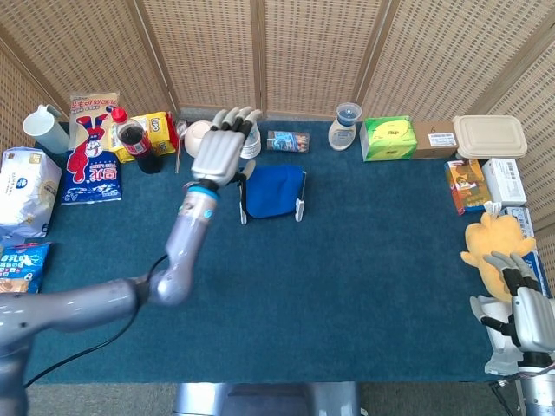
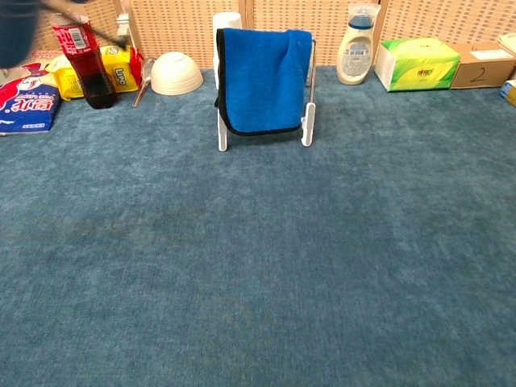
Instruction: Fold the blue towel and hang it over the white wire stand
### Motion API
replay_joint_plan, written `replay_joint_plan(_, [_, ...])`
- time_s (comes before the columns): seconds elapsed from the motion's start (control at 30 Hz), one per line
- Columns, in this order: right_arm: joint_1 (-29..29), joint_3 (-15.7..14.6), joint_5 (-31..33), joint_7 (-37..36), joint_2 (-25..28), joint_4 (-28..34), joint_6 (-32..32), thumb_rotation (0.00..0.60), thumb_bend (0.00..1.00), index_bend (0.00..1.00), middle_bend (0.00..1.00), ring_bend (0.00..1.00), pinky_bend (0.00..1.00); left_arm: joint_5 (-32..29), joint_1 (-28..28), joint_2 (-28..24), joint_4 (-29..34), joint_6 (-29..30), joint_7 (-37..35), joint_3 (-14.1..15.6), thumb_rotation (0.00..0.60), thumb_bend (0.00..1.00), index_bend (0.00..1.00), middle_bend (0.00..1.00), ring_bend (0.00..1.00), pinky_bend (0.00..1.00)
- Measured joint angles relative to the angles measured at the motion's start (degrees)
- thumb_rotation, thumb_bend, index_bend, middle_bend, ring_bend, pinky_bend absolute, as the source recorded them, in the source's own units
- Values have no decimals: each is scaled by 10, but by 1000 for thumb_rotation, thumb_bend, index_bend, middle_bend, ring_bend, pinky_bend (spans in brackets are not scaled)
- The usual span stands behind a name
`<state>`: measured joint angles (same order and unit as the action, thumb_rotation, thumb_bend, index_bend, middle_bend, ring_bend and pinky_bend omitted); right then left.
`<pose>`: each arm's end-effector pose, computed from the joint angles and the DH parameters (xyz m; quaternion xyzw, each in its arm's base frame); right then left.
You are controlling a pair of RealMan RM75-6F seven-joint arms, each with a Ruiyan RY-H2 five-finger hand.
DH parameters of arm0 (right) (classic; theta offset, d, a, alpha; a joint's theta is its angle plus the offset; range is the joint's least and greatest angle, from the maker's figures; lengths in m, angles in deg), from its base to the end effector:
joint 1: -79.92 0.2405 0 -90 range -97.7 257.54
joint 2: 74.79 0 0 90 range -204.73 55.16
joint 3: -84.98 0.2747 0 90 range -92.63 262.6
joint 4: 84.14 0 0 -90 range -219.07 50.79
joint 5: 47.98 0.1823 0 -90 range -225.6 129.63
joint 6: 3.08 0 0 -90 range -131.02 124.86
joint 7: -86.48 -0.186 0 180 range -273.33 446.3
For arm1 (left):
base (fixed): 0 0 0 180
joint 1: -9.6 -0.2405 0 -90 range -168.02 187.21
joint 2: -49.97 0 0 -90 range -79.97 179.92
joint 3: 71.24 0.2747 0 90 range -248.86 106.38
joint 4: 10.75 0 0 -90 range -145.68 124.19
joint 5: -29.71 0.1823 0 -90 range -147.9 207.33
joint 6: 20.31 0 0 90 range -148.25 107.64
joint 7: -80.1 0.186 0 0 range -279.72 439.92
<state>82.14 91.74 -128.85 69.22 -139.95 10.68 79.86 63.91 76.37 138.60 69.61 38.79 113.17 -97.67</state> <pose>-0.3292 -0.2183 0.1939 0.4698 -0.5072 0.4767 0.5429 -0.0029 0.4946 0.0658 -0.6510 -0.3646 -0.4581 0.4831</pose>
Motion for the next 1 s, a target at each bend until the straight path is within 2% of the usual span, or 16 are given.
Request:
replay_joint_plan(0.2, [7, 3, -2, 20, -2, 3, -2, 600, 328, 178, 148, 0, 0, 80, -114, -98, 154, 50, -66, 46, 600, 142, 73, 74, 0, 0])
replay_joint_plan(0.47, [14, 4, -5, 61, -5, 11, -1, 600, 328, 175, 133, 0, 0, 227, -252, -181, 258, 123, -181, 127, 600, 142, 100, 98, 0, 0])
replay_joint_plan(0.73, [18, 4, -10, 110, -15, 10, 7, 600, 328, 175, 118, 0, 0, 374, -384, -224, 287, 223, -265, 227, 600, 143, 143, 102, 0, 0])
replay_joint_plan(0.87, [20, 4, -15, 142, -21, 8, 15, 600, 329, 174, 113, 0, 0, 435, -452, -236, 277, 286, -293, 278, 600, 143, 160, 105, 0, 0])
replay_joint_plan(1.0, [22, 1, -28, 167, -25, 11, 22, 600, 330, 172, 110, 0, 0, 468, -514, -236, 245, 341, -312, 310, 600, 144, 172, 111, 0, 0])
